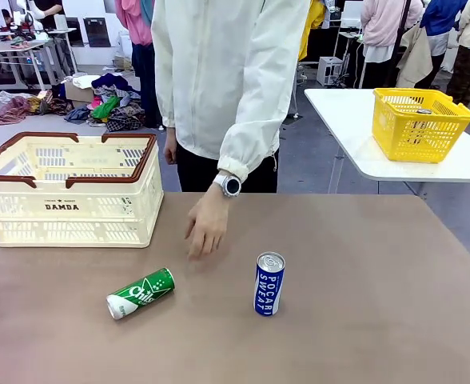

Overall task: Place the drinks into the Shopping basket.
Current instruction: Pick up one drink and place it into the Shopping basket.

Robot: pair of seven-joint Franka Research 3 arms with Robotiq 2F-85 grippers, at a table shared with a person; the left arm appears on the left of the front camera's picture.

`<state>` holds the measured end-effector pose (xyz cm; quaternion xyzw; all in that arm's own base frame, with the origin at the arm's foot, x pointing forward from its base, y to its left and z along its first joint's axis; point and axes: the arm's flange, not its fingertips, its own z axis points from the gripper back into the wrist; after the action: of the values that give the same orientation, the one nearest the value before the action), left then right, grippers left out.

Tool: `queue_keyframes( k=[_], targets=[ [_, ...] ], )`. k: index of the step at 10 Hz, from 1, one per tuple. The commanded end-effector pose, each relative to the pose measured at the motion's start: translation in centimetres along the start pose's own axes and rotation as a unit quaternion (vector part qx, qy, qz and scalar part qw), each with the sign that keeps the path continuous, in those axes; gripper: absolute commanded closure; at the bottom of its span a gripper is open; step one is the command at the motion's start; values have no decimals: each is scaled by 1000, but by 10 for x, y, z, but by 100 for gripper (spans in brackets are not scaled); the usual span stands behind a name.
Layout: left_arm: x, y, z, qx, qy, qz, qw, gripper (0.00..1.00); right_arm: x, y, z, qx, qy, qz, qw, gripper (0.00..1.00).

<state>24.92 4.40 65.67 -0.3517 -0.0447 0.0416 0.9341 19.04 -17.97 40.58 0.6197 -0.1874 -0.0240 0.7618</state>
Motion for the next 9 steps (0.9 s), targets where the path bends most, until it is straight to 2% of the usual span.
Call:
queue_keyframes(
  k=[1, 3, 5, 7, 9],
  targets=[
    [4, 34, 18, -27, -2, 28, 999, 0, 3, 6, 0, 6, -6, -2, 1000, 0],
    [4, 32, 5, -10, -1, 35, 999, 0, 3, 6, 0, 6, -6, -2, 1000, 0],
    [0, -8, -23, 5, 7, 14, 1000, 0, 3, 6, 0, 6, -6, -2, 1000, 0],
    [7, -72, -94, 12, 33, -12, 999, 0, 3, 6, 0, 6, -6, -2, 1000, 0],
    [11, -138, -181, 39, 96, -30, 994, 0, 3, 6, 0, 6, -6, -2, 1000, 0]
  ],
)
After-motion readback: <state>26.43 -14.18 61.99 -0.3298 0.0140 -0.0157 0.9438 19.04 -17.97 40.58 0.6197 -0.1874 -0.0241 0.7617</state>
